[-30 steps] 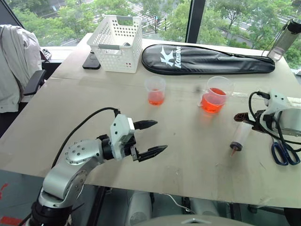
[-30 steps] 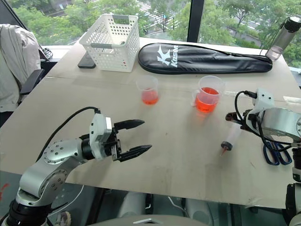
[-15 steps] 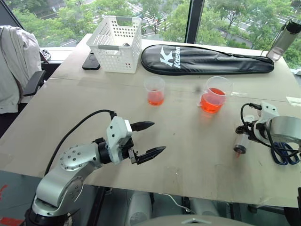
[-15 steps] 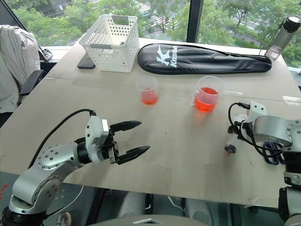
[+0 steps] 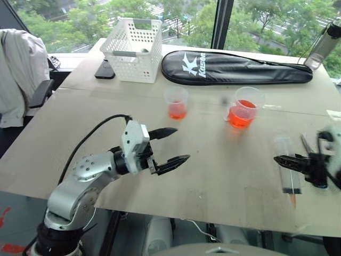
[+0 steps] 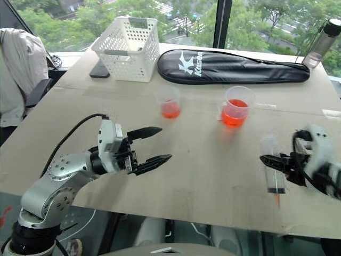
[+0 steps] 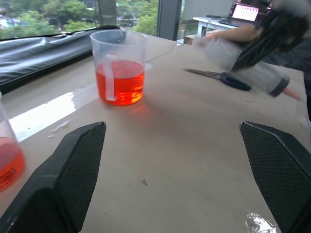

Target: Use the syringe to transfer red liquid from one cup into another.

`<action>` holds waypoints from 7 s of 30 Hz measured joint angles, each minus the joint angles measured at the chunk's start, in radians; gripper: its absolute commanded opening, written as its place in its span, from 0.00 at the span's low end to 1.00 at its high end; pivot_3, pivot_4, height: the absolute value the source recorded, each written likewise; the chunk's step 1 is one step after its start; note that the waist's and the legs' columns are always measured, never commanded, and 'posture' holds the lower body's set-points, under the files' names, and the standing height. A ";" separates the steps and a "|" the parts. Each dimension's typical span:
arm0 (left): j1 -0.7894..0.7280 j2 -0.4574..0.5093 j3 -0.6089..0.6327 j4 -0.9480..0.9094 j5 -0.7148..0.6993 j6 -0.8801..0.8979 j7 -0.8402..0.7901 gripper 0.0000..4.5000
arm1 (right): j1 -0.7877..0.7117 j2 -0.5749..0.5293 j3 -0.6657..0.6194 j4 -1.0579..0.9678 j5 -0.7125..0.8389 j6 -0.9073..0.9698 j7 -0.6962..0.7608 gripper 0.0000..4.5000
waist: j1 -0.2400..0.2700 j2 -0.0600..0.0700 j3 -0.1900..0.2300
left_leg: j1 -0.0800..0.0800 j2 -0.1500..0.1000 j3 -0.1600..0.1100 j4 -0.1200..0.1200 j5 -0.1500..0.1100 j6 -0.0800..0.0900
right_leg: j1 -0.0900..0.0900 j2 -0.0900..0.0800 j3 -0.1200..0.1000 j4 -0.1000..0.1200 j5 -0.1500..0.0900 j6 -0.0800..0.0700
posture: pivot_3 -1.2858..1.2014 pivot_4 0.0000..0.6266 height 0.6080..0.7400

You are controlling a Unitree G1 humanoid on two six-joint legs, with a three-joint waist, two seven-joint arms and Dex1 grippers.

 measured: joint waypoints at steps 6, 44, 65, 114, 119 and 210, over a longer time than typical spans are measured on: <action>-0.126 -0.001 -0.031 0.099 0.001 0.002 -0.068 1.00 | -0.388 -0.026 0.208 -0.065 -0.102 -0.373 0.033 0.34 | -0.030 0.002 0.003 | 0.003 -0.006 -0.007 0.005 0.000 0.000 | -0.001 -0.002 0.003 0.000 0.003 -0.006 | 0.52 0.24 0.88; -0.781 -0.134 -0.020 0.361 -0.012 0.304 0.308 1.00 | -0.707 0.725 0.744 0.707 -1.814 -1.232 0.031 0.34 | -0.011 0.002 0.003 | -0.016 -0.014 -0.012 0.011 0.001 0.000 | -0.017 -0.003 0.004 0.016 0.004 0.001 | 0.52 0.24 0.88; -1.281 -0.407 -0.197 1.179 0.348 0.002 0.078 1.00 | -0.672 0.767 0.741 0.751 -1.935 -1.225 0.030 0.34 | -0.013 0.002 0.003 | -0.016 -0.015 -0.012 0.011 0.001 0.000 | -0.017 -0.002 0.005 0.016 0.004 0.001 | 0.52 0.24 0.88; -1.510 -0.636 -0.101 1.751 0.564 -0.368 0.119 0.00 | -0.646 0.872 0.752 0.642 -2.003 -1.120 0.001 0.33 | -0.011 0.002 0.004 | -0.018 -0.016 -0.013 0.010 0.001 0.000 | -0.019 -0.002 0.004 0.015 0.003 0.001 | 0.52 0.24 0.88; -1.511 -0.639 -0.084 1.764 0.571 -0.368 0.117 0.00 | -0.641 0.875 0.753 0.635 -2.003 -1.111 0.002 0.33 | -0.011 0.002 0.004 | -0.018 -0.016 -0.013 0.010 0.001 0.000 | -0.019 -0.002 0.004 0.015 0.003 0.001 | 0.52 0.24 0.88; -1.036 -0.310 0.205 1.000 0.313 0.142 0.268 1.00 | -0.769 0.842 0.623 0.598 -1.783 -1.153 0.084 0.33 | -0.015 0.003 0.004 | -0.017 -0.016 -0.015 0.011 0.003 -0.003 | -0.018 -0.003 0.003 0.018 0.004 0.001 | 0.52 0.24 0.88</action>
